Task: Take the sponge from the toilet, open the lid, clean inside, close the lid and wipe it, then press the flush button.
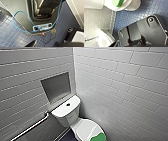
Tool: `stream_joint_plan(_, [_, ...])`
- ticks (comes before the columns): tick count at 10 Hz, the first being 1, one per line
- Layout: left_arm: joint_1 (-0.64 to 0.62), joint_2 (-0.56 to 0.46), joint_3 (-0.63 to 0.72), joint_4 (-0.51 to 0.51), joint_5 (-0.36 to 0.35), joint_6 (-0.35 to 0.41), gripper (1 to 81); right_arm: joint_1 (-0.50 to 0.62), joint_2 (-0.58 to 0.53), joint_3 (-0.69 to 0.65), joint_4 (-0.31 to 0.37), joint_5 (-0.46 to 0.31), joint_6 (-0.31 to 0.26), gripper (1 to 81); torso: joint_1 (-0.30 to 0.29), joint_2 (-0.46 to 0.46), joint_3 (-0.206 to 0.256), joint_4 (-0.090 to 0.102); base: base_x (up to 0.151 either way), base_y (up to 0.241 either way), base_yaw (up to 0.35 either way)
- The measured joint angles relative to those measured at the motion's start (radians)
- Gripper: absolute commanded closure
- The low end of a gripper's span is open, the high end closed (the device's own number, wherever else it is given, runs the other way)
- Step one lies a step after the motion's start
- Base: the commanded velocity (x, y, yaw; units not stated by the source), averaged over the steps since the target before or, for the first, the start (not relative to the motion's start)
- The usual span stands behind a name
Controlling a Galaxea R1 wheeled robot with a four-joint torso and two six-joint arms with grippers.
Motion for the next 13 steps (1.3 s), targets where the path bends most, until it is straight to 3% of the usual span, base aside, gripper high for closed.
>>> stream_joint_plan(7, [0.011,0.023,-0.007,-0.001,0.01,0.0,1.0,0.162,0.126,-0.08,0.0,-0.147,0.084,1.0,0.162,-0.259,-0.004,0.0,0.0,0.0,0.0])
stream_joint_plan(9, [0.014,0.032,-0.033,-0.001,0.011,0.0,1.0,0.187,0.159,-0.1,0.0,-0.148,0.096,1.0,0.202,-0.324,-0.047,0.0,0.0,0.0,0.0])
stream_joint_plan(13, [0.012,0.041,-0.058,-0.002,0.01,-0.001,1.0,0.238,0.204,-0.135,0.0,-0.169,0.131,1.0,0.295,-0.471,-0.184,0.0,0.0,0.0,0.0])
